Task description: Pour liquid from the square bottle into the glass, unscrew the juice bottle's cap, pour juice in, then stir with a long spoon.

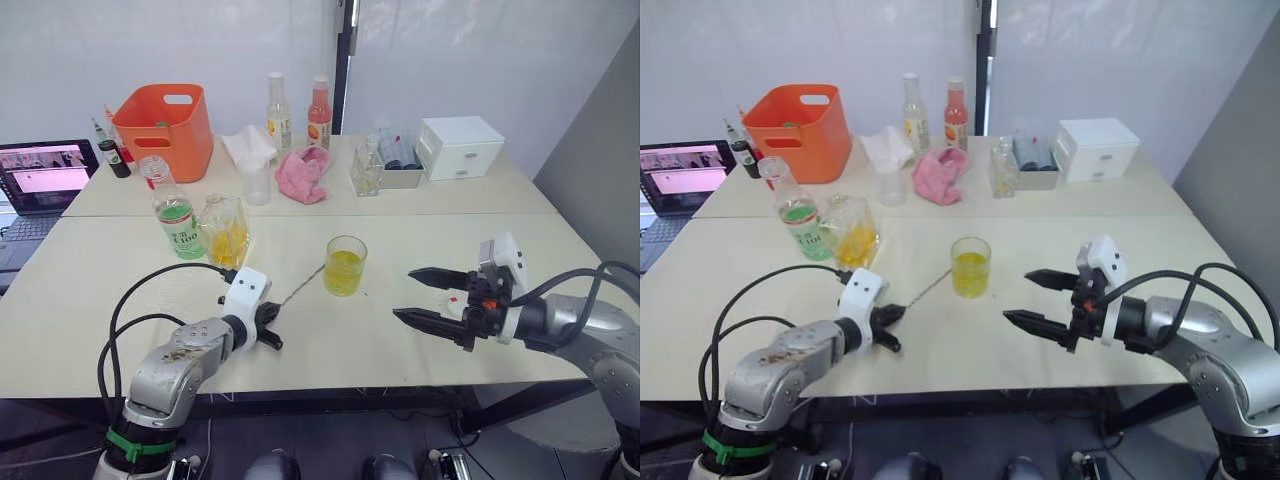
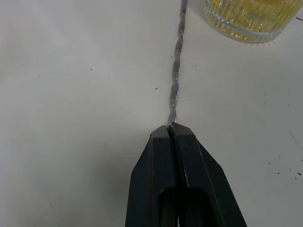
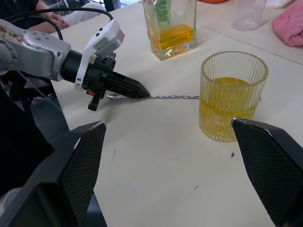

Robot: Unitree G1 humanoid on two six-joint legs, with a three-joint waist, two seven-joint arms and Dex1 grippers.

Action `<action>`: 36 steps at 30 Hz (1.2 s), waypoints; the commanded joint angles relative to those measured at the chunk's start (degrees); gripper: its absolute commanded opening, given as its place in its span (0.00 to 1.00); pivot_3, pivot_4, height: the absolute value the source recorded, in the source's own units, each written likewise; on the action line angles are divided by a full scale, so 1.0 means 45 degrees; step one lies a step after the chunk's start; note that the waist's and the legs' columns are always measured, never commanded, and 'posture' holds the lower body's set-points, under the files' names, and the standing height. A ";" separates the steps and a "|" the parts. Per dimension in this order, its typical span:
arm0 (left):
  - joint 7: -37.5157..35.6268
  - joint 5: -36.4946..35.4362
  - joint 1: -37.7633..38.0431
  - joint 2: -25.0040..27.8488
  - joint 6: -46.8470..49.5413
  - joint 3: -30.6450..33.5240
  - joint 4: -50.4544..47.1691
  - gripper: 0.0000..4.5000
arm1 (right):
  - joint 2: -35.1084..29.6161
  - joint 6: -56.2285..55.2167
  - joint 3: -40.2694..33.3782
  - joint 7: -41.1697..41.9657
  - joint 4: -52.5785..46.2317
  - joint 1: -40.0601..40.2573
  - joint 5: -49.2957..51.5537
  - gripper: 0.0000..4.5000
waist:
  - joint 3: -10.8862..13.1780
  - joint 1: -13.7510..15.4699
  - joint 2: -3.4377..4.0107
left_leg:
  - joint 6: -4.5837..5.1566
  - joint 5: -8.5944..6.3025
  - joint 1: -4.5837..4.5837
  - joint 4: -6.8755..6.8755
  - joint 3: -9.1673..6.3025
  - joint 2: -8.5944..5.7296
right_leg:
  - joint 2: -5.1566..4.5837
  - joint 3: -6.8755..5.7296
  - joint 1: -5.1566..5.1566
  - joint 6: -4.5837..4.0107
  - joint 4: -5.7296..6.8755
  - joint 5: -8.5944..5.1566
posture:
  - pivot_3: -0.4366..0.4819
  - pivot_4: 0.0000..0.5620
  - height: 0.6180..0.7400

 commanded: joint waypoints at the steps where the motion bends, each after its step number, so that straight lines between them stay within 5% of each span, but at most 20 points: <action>1: -0.0936 0.0054 -0.0150 0.1251 -0.0433 0.0967 0.0444 0.00 | 0.0034 -0.0121 -0.0509 -0.0307 -0.0525 0.0157 0.0248 1.00 | 0.0000 -0.0109 0.0000 | -0.0001 0.0000 0.0000 -0.0003 0.0001 0.0004 | 0.0006 0.0001 -0.0002 -0.0002 -0.0001 -0.0001 | 0.48 0.27 1.00; 11: -0.4622 -0.0796 0.1484 0.4059 -0.2618 0.2790 0.0685 0.00 | 0.0273 -0.0093 -0.0516 -0.1061 -0.1133 0.0480 0.0457 1.00 | 0.0002 -0.0151 0.0000 | -0.0014 0.0003 -0.0009 -0.0012 0.0008 0.0000 | -0.0012 -0.0004 -0.0015 -0.0004 -0.0021 -0.0006 | 0.48 0.27 1.00; 18: -0.5572 -0.2930 0.1088 0.3565 -0.1870 0.3234 0.0027 0.00 | 0.0302 -0.0059 -0.0347 -0.1265 -0.1144 0.0488 0.0430 1.00 | 0.0003 -0.0073 0.0001 | -0.0018 0.0004 -0.0012 -0.0012 0.0007 -0.0007 | -0.0040 -0.0021 -0.0010 -0.0003 -0.0019 -0.0005 | 0.48 0.27 1.00; 27: -0.4312 -0.1514 -0.0234 0.2625 -0.1628 0.0709 0.1137 0.63 | 0.0322 0.0068 -0.0376 -0.1672 -0.1379 0.0537 0.0548 1.00 | 0.0004 -0.0054 -0.0001 | -0.0012 0.0005 -0.0012 -0.0009 0.0010 -0.0010 | -0.0017 -0.0019 -0.0001 0.0002 -0.0018 -0.0002 | 0.48 0.27 1.00; 33: -0.4270 0.0157 -0.1157 0.2404 -0.2305 -0.1476 0.2305 0.63 | 0.0388 0.0113 -0.0431 -0.1973 -0.1549 0.0664 0.0669 1.00 | 0.0003 -0.0050 -0.0001 | -0.0003 0.0000 -0.0012 -0.0008 0.0013 -0.0013 | -0.0009 -0.0014 -0.0003 0.0004 -0.0021 -0.0001 | 0.48 0.27 1.00; 36: -0.4278 0.0807 -0.1429 0.2504 -0.2101 -0.2236 0.2633 0.44 | 0.0384 0.0150 -0.0451 -0.2123 -0.1648 0.0683 0.0780 1.00 | 0.0003 0.0016 -0.0001 | -0.0002 0.0001 -0.0012 -0.0008 0.0011 -0.0014 | -0.0007 -0.0015 0.0003 0.0004 -0.0023 -0.0001 | 0.48 0.27 1.00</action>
